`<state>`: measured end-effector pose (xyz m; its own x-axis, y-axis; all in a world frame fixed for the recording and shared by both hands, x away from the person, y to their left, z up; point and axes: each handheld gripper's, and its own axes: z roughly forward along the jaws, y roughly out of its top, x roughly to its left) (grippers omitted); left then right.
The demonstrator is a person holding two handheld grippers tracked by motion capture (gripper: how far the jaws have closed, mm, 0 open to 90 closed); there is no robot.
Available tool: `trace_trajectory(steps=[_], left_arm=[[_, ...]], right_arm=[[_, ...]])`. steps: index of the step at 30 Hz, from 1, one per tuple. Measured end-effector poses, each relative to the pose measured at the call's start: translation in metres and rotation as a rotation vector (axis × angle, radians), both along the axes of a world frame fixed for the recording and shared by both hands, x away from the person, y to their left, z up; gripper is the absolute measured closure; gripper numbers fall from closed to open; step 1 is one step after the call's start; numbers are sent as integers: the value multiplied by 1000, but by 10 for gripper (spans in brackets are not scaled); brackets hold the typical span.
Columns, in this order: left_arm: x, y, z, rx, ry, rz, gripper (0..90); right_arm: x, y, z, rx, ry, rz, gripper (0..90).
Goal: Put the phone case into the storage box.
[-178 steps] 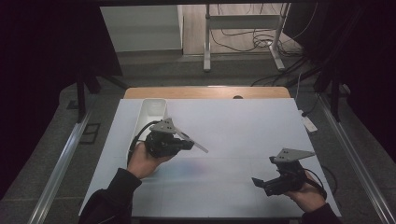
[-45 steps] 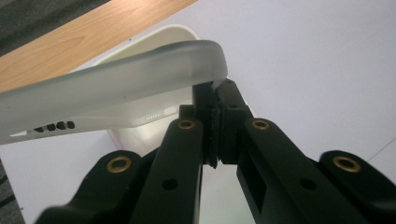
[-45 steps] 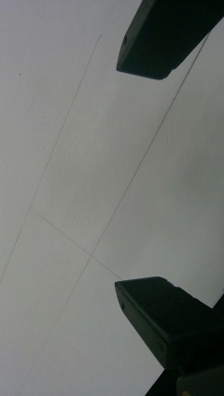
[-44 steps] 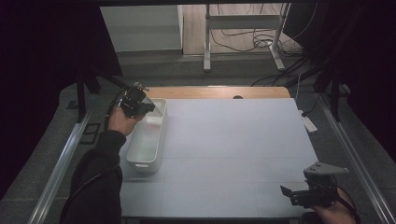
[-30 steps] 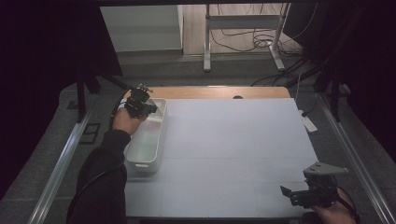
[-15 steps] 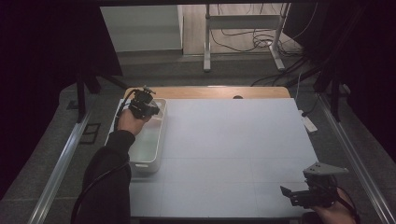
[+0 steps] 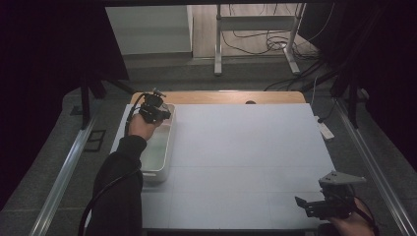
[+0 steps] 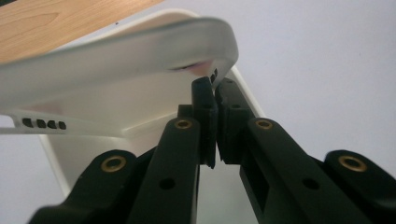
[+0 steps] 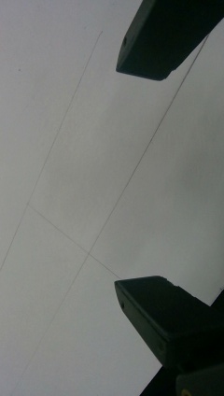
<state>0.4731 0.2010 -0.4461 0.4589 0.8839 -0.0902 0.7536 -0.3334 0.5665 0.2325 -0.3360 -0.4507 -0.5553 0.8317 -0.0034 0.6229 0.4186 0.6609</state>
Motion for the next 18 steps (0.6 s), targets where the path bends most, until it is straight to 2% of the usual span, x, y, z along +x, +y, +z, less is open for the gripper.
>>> trace_trajectory(steps=[5,8,12,18], left_arm=[[5,-3,-2,-10,-13,17,848],[7,-3,-3,-21,-14,29,795],[6,-3,-2,-27,-32,36,776],[4,3,3,-74,-49,33,733]], right_arm=[[0,0,0,-4,-1,2,0],[0,0,0,0,-2,-7,0],[0,-1,0,0,-3,-7,0],[-1,0,0,-3,-4,-5,0]])
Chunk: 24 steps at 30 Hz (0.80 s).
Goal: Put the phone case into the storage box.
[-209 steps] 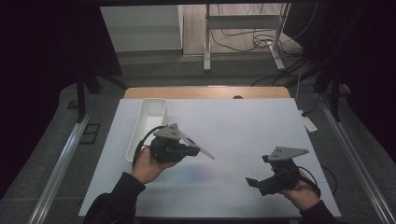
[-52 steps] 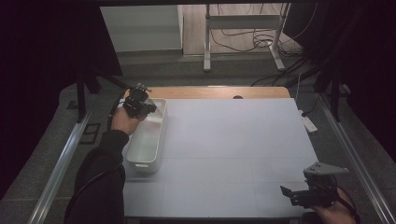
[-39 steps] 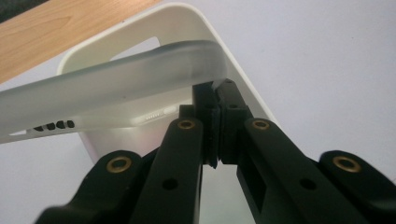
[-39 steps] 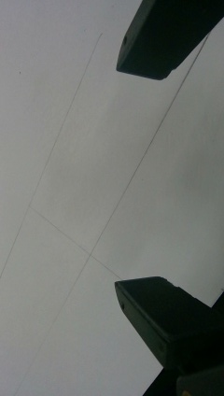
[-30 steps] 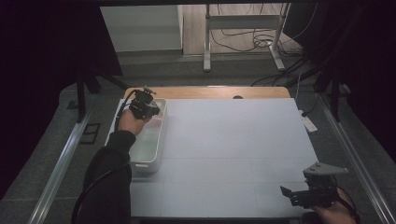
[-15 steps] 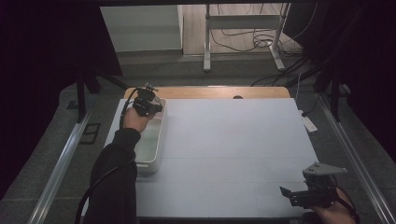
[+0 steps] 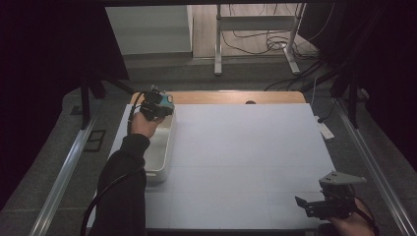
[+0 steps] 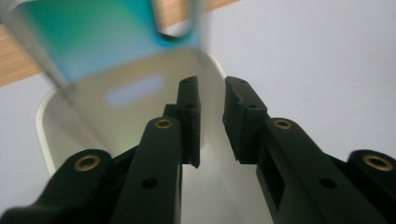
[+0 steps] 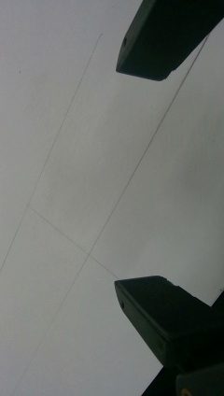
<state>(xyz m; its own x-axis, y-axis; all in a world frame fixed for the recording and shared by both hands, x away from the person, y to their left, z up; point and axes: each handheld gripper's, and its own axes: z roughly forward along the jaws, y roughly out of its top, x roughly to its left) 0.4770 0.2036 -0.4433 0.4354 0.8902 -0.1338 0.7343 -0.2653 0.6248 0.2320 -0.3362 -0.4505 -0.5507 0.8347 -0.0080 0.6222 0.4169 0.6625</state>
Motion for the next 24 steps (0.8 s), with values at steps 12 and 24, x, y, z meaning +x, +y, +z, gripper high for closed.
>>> trace_trajectory(steps=[12,24], left_arm=[[-8,9,-1,-67,-29,1,594],[-20,11,4,-134,-76,-23,383]], right_arm=[[0,0,0,-1,-2,2,0],[0,0,0,1,-5,-1,0]])
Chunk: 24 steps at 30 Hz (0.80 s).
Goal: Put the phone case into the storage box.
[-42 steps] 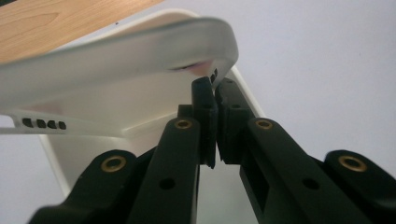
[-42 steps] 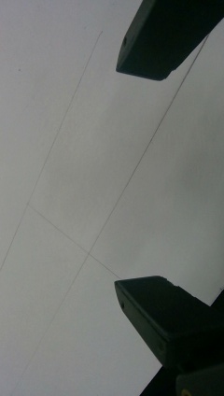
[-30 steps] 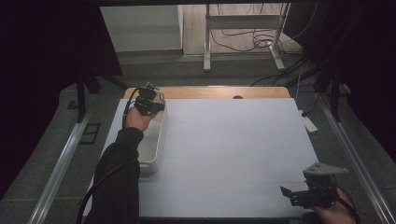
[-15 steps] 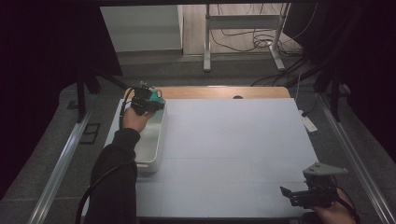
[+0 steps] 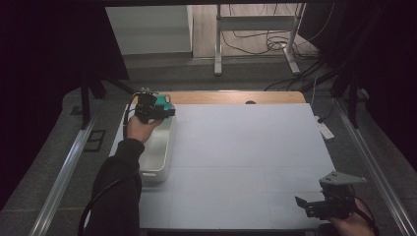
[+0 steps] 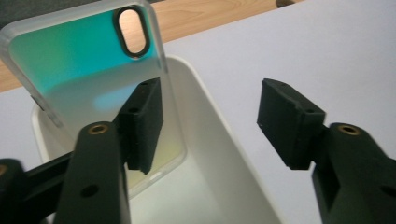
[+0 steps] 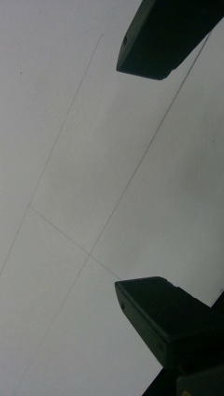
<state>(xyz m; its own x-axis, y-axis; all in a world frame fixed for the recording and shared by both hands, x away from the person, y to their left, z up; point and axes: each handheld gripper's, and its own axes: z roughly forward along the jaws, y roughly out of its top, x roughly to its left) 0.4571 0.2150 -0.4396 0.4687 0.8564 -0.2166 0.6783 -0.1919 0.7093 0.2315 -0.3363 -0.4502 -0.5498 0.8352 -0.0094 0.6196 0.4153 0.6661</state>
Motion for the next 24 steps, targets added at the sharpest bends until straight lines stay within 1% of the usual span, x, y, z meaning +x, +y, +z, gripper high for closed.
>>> trace_trajectory(steps=[2,7,10,12,14,16,18,20,24], left_arm=[[-2,0,1,-10,-8,-8,352],[-8,0,2,-15,-18,-33,268],[-11,0,1,-22,-21,-46,229],[-14,0,1,-19,-32,-52,213],[-17,0,2,-25,-38,-61,198],[-19,-1,2,-19,-40,-71,165],[-21,-2,2,-31,-38,-89,134],[-23,-2,2,-37,-36,-95,119],[-29,-4,2,-27,-37,-104,65]], right_arm=[[0,0,0,2,-1,-1,0],[0,0,0,3,-5,-5,0],[-1,0,0,4,-7,-6,0],[-1,0,0,4,-7,-6,0],[-1,0,0,2,-7,-5,0],[-1,0,0,3,-8,-5,0],[-1,-1,0,3,-8,-5,0],[-1,-1,0,5,-9,-6,0],[-1,-1,1,10,-11,-9,0]])
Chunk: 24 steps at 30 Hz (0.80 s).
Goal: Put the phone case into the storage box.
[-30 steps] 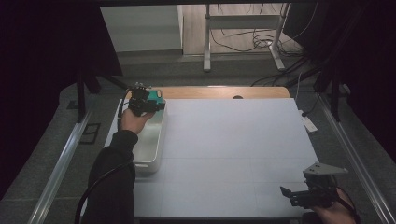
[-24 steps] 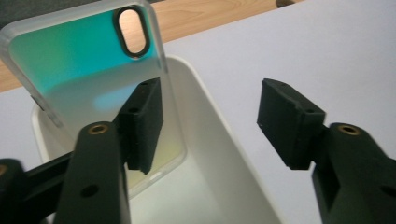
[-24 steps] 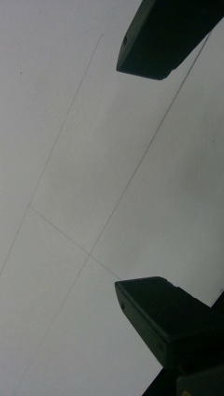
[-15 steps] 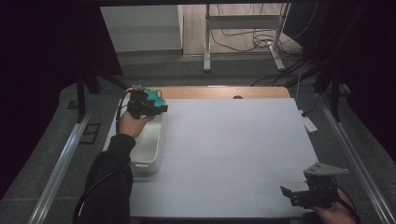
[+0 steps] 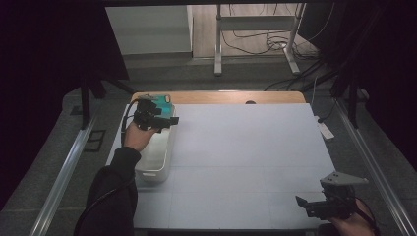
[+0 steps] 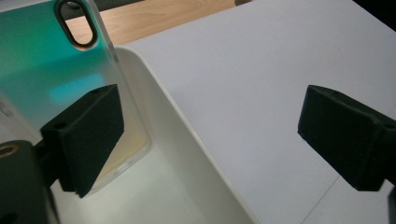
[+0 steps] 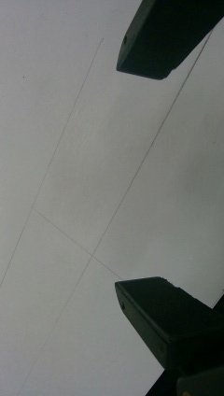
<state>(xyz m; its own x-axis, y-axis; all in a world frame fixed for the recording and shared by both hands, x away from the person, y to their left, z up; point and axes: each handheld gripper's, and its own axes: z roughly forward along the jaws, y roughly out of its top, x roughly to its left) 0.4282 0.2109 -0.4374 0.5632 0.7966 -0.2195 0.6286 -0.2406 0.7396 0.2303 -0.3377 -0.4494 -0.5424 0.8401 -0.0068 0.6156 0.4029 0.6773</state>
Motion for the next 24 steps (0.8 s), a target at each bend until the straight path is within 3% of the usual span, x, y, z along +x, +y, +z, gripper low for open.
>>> trace_trajectory(steps=[14,24], left_arm=[[-19,-10,-1,66,-64,-28,5],[-28,-17,-2,61,-60,-57,4]], right_arm=[[-1,-1,0,4,-9,-17,0],[-1,-1,1,2,-7,-17,0]])
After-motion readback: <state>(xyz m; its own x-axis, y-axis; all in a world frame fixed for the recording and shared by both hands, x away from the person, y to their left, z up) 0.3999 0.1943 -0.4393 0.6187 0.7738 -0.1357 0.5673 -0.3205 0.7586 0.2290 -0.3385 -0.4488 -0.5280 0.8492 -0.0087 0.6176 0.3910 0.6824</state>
